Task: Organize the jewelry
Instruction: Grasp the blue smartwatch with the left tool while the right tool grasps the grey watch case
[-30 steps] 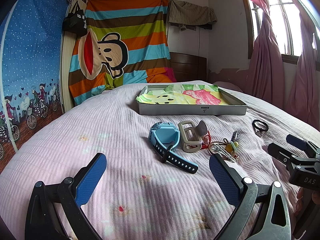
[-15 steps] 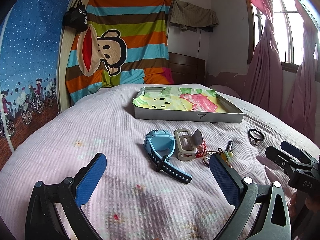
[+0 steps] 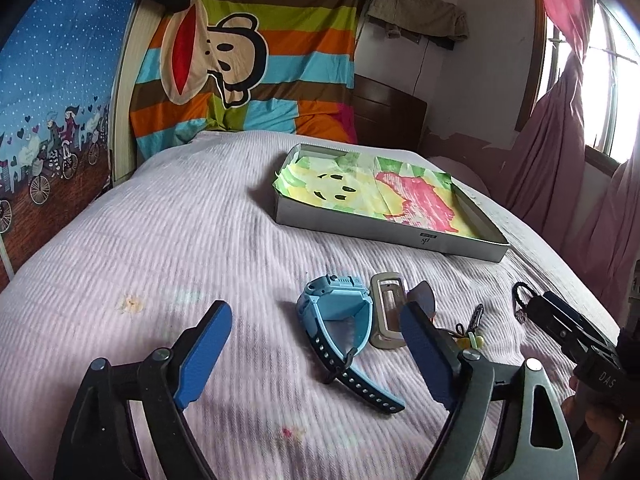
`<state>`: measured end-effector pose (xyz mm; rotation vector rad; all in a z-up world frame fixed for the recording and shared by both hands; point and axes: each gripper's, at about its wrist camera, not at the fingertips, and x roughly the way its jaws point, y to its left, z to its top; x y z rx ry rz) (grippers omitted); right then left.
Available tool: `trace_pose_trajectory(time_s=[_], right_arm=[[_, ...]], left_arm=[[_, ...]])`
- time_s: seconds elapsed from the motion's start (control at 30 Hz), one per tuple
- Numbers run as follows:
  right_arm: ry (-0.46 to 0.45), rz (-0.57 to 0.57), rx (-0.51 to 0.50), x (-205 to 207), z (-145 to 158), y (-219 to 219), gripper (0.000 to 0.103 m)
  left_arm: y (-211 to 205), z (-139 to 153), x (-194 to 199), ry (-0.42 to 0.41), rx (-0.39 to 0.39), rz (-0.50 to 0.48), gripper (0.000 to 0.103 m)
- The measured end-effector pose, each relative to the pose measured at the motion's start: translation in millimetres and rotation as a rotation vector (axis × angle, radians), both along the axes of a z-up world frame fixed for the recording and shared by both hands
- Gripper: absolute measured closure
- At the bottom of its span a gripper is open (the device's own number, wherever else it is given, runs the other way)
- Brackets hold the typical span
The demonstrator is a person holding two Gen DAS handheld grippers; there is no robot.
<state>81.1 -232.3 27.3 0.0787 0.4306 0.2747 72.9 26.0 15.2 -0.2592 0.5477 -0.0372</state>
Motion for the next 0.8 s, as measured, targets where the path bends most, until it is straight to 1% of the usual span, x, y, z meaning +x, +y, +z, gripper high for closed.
trace_pose_trajectory(time_s=[0.07, 0.13, 0.2, 0.27, 0.3, 0.33, 0.37, 0.4, 0.43, 0.47, 0.53, 0.57, 0.73, 0.8], right_arm=[[0.02, 0.022, 0.009, 11, -2, 4, 0.012], [0.038, 0.038, 0.009, 18, -6, 6, 0.02], [0.057, 0.056, 0.013, 25, -9, 10, 0.026], [0.08, 0.081, 0.026, 30, -13, 14, 0.035], [0.094, 0.094, 0.028, 32, -16, 16, 0.037], [0.104, 0.107, 0.024, 34, -19, 20, 0.041], [0.112, 0.122, 0.019, 37, -21, 25, 0.048], [0.118, 0.134, 0.014, 39, -23, 29, 0.05], [0.124, 0.146, 0.012, 40, -24, 32, 0.055], [0.13, 0.158, 0.012, 41, -26, 36, 0.059], [0.139, 0.183, 0.013, 43, -27, 41, 0.064], [0.142, 0.195, 0.013, 44, -27, 44, 0.068], [0.161, 0.244, 0.014, 49, -29, 59, 0.073], [0.169, 0.262, 0.013, 50, -30, 65, 0.075]], left_arm=[[2, -4, 8, 0.024, -0.011, -0.01, 0.027], [3, -8, 15, 0.051, -0.025, -0.018, 0.036], [5, -12, 19, 0.072, -0.046, -0.025, 0.041], [6, -15, 22, 0.081, -0.067, -0.031, 0.044], [6, -17, 23, 0.085, -0.073, -0.033, 0.047], [6, -18, 24, 0.088, -0.076, -0.038, 0.051], [5, -18, 26, 0.093, -0.075, -0.043, 0.052], [4, -19, 27, 0.099, -0.072, -0.048, 0.057], [3, -20, 28, 0.104, -0.071, -0.054, 0.061], [1, -20, 30, 0.11, -0.07, -0.059, 0.063], [-1, -21, 32, 0.121, -0.066, -0.065, 0.07], [-1, -21, 33, 0.125, -0.067, -0.068, 0.071], [-3, -24, 36, 0.15, -0.066, -0.075, 0.082], [-3, -24, 37, 0.157, -0.064, -0.074, 0.082]])
